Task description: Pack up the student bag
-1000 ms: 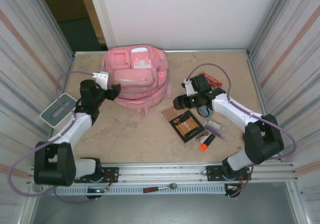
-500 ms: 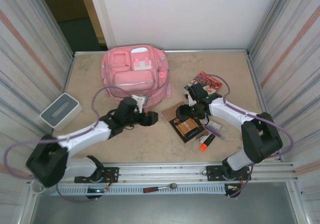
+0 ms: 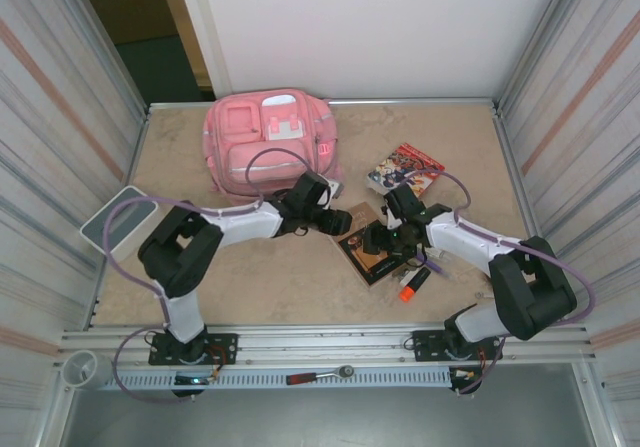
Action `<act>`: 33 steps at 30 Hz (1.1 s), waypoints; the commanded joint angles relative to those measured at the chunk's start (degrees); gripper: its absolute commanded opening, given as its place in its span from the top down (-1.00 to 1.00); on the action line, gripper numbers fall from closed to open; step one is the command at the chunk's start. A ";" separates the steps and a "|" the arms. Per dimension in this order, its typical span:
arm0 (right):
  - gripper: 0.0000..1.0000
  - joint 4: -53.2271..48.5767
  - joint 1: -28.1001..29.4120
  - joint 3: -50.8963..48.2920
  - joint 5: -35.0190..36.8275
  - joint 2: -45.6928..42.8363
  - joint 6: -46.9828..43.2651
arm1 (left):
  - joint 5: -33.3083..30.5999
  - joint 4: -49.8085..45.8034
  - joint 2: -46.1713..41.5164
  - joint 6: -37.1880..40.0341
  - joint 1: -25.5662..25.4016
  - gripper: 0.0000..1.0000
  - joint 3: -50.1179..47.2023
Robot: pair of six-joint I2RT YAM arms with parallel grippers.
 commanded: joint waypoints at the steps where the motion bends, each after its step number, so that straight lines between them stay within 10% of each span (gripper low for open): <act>1: -0.24 4.18 -0.46 -1.19 -1.27 1.65 2.22 | -1.19 -2.46 2.01 2.75 -0.22 -0.29 1.69; 9: 0.08 11.18 -0.44 2.72 -4.19 8.97 2.82 | 3.05 1.16 -8.79 -1.20 -0.25 0.07 -13.53; 20: 0.01 0.49 3.13 30.46 -6.13 24.52 -7.84 | 8.79 -10.51 -29.19 5.94 -11.24 -0.19 -27.90; 26: -0.27 -1.29 1.89 18.31 -4.85 9.78 -5.54 | -0.82 -5.03 -39.19 7.04 -8.79 -0.48 -29.72; 33: -0.78 7.35 4.82 -1.23 -2.42 -5.83 10.84 | 2.94 -1.16 -23.11 10.40 1.25 -0.53 -17.94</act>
